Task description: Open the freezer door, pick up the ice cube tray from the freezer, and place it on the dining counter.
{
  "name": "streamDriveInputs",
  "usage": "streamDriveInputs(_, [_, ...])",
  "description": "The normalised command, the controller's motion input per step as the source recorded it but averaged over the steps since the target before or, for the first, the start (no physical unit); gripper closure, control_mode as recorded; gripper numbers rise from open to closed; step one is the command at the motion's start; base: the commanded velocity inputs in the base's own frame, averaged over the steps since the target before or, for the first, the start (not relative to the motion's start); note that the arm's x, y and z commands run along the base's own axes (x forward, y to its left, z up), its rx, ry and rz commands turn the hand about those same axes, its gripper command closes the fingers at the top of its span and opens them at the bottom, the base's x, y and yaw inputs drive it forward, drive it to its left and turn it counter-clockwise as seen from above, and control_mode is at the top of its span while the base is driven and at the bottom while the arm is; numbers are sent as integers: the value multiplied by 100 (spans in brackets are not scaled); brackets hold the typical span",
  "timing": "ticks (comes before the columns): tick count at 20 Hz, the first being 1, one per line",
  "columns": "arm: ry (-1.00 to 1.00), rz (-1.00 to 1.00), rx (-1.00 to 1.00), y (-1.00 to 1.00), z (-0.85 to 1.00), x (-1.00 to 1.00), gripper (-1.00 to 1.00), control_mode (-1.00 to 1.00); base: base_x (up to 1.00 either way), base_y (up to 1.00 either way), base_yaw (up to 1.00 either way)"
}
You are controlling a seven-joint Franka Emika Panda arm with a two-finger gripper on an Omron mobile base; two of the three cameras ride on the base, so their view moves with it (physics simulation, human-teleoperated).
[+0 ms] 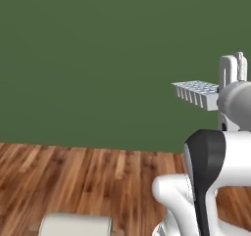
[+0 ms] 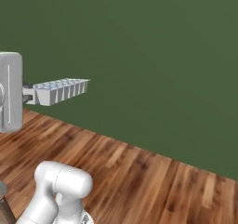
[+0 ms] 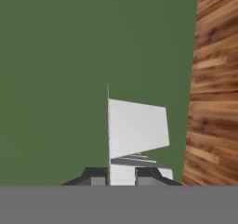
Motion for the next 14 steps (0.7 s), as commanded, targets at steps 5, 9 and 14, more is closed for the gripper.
streamDriveInputs(5, [0,0,0,0,0,0,100,100,-26,-68,36])
streamDriveInputs(9, [0,0,0,0,0,0,100,100,-66,-48,51])
streamDriveInputs(14, [0,0,0,0,0,0,100,100,-81,6,65])
